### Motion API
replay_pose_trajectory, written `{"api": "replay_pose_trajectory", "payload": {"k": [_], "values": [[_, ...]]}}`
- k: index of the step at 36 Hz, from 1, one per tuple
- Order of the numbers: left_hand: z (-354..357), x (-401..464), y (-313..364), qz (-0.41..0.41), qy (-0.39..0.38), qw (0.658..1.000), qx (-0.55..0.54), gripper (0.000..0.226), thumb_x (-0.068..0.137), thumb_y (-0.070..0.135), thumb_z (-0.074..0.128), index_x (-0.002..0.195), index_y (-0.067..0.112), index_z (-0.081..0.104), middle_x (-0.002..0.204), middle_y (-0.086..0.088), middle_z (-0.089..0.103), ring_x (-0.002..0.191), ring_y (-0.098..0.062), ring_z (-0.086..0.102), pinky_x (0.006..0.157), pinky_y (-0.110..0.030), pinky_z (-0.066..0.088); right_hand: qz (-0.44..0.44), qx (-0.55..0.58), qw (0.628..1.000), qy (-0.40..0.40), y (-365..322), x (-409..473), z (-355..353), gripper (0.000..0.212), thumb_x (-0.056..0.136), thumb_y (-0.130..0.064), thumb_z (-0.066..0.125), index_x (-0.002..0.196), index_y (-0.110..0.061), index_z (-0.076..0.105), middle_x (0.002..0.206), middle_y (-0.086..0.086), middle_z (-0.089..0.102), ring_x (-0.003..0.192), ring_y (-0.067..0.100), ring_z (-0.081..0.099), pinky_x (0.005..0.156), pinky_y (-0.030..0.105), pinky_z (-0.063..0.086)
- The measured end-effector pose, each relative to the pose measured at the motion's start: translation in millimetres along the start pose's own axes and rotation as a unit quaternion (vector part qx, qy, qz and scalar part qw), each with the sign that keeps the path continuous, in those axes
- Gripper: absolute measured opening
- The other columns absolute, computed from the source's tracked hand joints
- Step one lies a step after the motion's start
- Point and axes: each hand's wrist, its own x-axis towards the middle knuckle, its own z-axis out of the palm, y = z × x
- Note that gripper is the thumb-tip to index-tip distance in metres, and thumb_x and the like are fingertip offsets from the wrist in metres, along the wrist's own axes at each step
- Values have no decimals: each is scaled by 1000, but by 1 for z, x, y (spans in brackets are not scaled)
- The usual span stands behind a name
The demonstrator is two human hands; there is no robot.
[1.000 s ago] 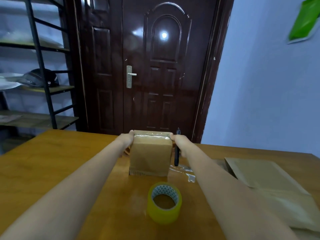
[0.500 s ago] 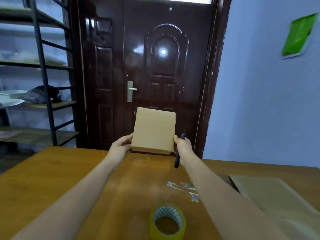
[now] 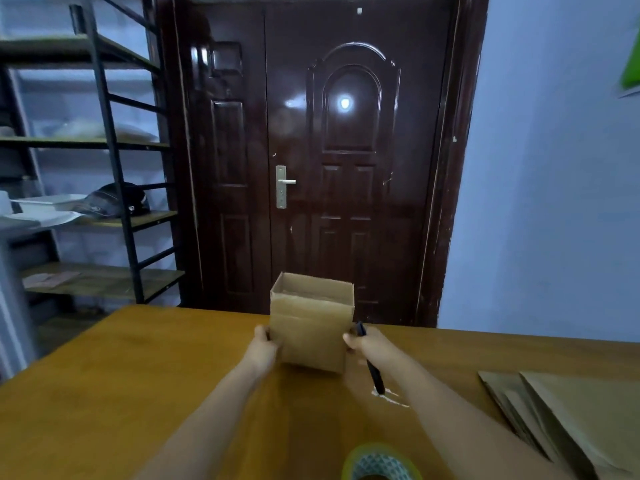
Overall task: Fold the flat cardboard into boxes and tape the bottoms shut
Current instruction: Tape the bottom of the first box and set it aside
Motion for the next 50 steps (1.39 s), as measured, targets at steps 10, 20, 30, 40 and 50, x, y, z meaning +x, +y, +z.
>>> {"api": "replay_pose_trajectory", "payload": {"k": [10, 20, 30, 40, 50], "values": [[10, 39, -27, -7, 12, 999, -32, 48, 97, 8, 48, 137, 12, 23, 127, -7, 44, 107, -20, 43, 91, -34, 37, 16, 64, 997, -34, 5, 49, 19, 42, 95, -23, 57, 134, -10, 49, 131, 4, 57, 121, 22, 54, 102, 36, 46], [-4, 74, -30, 4, 57, 998, -32, 55, 94, 2, 49, 138, 10, 17, 124, -9, 42, 104, -22, 43, 87, -34, 40, -1, -5, 998, -69, -10, 84, 48, 69, 95, -35, 55, 152, -17, 20, 156, 3, 27, 141, 26, 30, 113, 45, 31], [-15, 89, -33, -6, 65, 998, -16, 59, 93, 3, 52, 140, 10, 17, 126, -14, 45, 102, -24, 46, 88, -38, 43, 17, -31, 998, -55, -25, 93, 59, 64, 96, -33, 53, 151, -16, 24, 154, 6, 32, 139, 28, 33, 112, 44, 33], [-32, 75, -26, -37, 84, 991, 94, 77, 92, 12, 58, 149, 10, 5, 141, -23, 38, 123, -39, 46, 98, -44, 43, -21, -77, 996, -30, -22, 60, 43, 54, 100, -32, 47, 148, -15, 30, 147, 4, 41, 134, 24, 40, 104, 33, 33], [-40, -4, -1, 77, 5, 825, 559, 59, 97, 28, 43, 149, 13, 19, 151, -7, 34, 140, -23, 29, 119, -37, 14, -87, -367, 925, 37, -29, -3, -10, 31, 87, -2, 41, 110, -15, 58, 98, 7, 61, 81, 24, 58, 65, 31, 44]]}}
